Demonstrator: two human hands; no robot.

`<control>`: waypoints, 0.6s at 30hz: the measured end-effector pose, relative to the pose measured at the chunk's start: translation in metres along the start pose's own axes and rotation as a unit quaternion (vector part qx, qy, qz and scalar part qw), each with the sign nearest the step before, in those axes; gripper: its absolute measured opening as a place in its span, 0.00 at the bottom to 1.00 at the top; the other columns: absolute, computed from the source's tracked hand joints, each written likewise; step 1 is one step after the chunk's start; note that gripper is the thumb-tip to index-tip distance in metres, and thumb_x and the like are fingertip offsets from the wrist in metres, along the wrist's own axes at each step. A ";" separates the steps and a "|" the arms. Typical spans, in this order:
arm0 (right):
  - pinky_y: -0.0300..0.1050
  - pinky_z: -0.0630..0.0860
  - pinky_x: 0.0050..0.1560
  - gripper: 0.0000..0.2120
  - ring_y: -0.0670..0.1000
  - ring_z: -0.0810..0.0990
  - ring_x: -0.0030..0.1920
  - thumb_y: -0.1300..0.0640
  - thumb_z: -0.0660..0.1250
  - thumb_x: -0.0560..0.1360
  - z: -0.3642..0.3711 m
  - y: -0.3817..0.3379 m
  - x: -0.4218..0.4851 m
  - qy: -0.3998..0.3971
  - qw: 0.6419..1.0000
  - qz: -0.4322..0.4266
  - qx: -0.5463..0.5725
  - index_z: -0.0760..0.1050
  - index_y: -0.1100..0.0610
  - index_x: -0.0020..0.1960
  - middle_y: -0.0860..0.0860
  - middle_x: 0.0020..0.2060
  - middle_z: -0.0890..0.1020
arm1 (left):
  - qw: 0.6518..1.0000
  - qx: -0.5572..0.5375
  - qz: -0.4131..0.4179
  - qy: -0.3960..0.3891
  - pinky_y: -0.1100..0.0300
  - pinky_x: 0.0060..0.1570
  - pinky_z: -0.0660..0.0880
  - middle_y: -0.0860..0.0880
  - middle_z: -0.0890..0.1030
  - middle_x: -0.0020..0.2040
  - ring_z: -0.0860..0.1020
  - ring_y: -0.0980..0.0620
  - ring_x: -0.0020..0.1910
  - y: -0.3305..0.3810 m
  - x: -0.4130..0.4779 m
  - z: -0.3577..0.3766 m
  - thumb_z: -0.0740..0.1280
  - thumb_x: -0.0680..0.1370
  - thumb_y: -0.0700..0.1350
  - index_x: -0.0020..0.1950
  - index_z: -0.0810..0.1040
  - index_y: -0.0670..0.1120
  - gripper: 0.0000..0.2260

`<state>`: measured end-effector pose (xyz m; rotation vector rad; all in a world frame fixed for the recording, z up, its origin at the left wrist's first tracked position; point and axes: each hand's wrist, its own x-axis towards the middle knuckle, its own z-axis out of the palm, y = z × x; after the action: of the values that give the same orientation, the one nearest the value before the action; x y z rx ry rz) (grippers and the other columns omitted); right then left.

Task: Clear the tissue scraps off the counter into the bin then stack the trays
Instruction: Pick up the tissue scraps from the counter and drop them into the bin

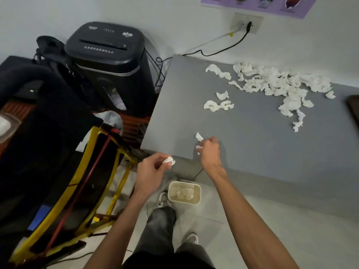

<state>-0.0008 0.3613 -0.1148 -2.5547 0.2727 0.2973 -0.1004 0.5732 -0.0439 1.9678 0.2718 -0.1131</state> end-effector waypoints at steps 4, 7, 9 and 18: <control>0.28 0.67 0.39 0.09 0.52 0.73 0.48 0.60 0.64 0.83 -0.006 0.036 -0.045 -0.018 0.998 -0.011 0.058 0.79 0.58 0.61 0.56 0.54 0.78 | 1.000 0.019 -0.016 0.001 0.64 0.51 0.81 0.62 0.87 0.47 0.84 0.64 0.49 -0.023 -0.049 0.022 0.75 0.78 0.47 0.54 0.87 0.54 0.05; 0.26 0.69 0.39 0.09 0.49 0.80 0.45 0.61 0.70 0.81 -0.003 0.059 -0.092 0.015 0.988 0.001 0.155 0.80 0.57 0.61 0.51 0.49 0.83 | 0.999 0.029 -0.034 -0.015 0.65 0.50 0.81 0.62 0.86 0.45 0.84 0.64 0.47 -0.044 -0.079 0.040 0.75 0.79 0.44 0.55 0.86 0.54 0.07; 0.23 0.67 0.43 0.11 0.45 0.81 0.45 0.59 0.74 0.80 0.006 0.075 -0.125 0.022 0.987 -0.011 0.161 0.80 0.54 0.61 0.45 0.47 0.84 | 0.998 0.005 -0.056 -0.019 0.59 0.49 0.83 0.57 0.87 0.45 0.85 0.58 0.45 -0.061 -0.093 0.052 0.73 0.79 0.41 0.57 0.84 0.52 0.09; 0.23 0.71 0.43 0.06 0.44 0.85 0.42 0.54 0.75 0.78 0.129 0.171 -0.181 0.005 0.983 0.086 0.161 0.86 0.48 0.55 0.47 0.45 0.87 | 0.984 -0.008 -0.171 -0.054 0.43 0.49 0.84 0.47 0.87 0.42 0.87 0.47 0.40 -0.183 -0.097 0.105 0.72 0.77 0.32 0.48 0.81 0.45 0.09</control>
<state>-0.2366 0.3139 -0.2586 -2.2169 0.5053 0.2810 -0.2339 0.5333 -0.2294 1.8755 0.5365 -0.4367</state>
